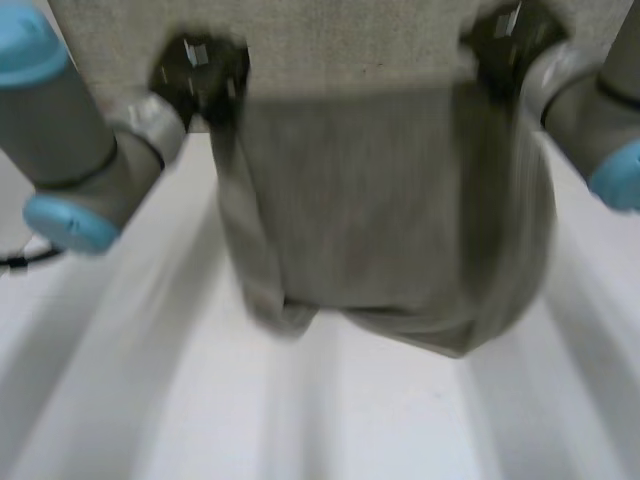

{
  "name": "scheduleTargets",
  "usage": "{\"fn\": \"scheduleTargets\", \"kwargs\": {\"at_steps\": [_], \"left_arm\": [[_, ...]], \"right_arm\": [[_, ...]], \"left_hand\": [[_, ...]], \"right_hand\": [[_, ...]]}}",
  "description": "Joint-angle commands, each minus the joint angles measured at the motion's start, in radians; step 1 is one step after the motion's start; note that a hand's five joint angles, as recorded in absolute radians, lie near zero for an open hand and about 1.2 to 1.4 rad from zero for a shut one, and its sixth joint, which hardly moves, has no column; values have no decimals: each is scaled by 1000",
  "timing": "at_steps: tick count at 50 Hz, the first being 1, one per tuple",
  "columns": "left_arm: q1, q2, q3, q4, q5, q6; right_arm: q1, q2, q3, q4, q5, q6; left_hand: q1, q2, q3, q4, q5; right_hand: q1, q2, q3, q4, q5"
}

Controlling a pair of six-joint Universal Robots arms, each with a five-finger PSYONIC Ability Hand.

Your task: Fold the towel.

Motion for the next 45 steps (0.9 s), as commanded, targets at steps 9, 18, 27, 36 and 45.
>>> {"fn": "scheduleTargets", "kwargs": {"at_steps": [9,18,27,36,45], "left_arm": [[-4,209,-51,288,-71,-65],[21,268,-525,301,-58,-69],[27,182,-828,393,-58,-66],[27,157,-917,505,-58,-66],[28,189,-921,515,-60,-69]], "right_arm": [[9,-245,178,-225,-63,167],[13,-271,491,-137,-95,143],[13,-210,878,-227,-125,104],[0,-165,1037,-357,-148,109],[-5,-243,1124,-535,-137,193]], "left_hand": [[203,179,179,178,193],[203,179,179,178,193],[203,179,179,178,193],[203,179,179,178,193],[203,179,179,178,193]], "right_hand": [[52,56,51,52,54],[52,56,51,52,54],[52,56,51,52,54],[-88,-84,-89,-88,-86],[-836,-833,-837,-837,-835]]}}
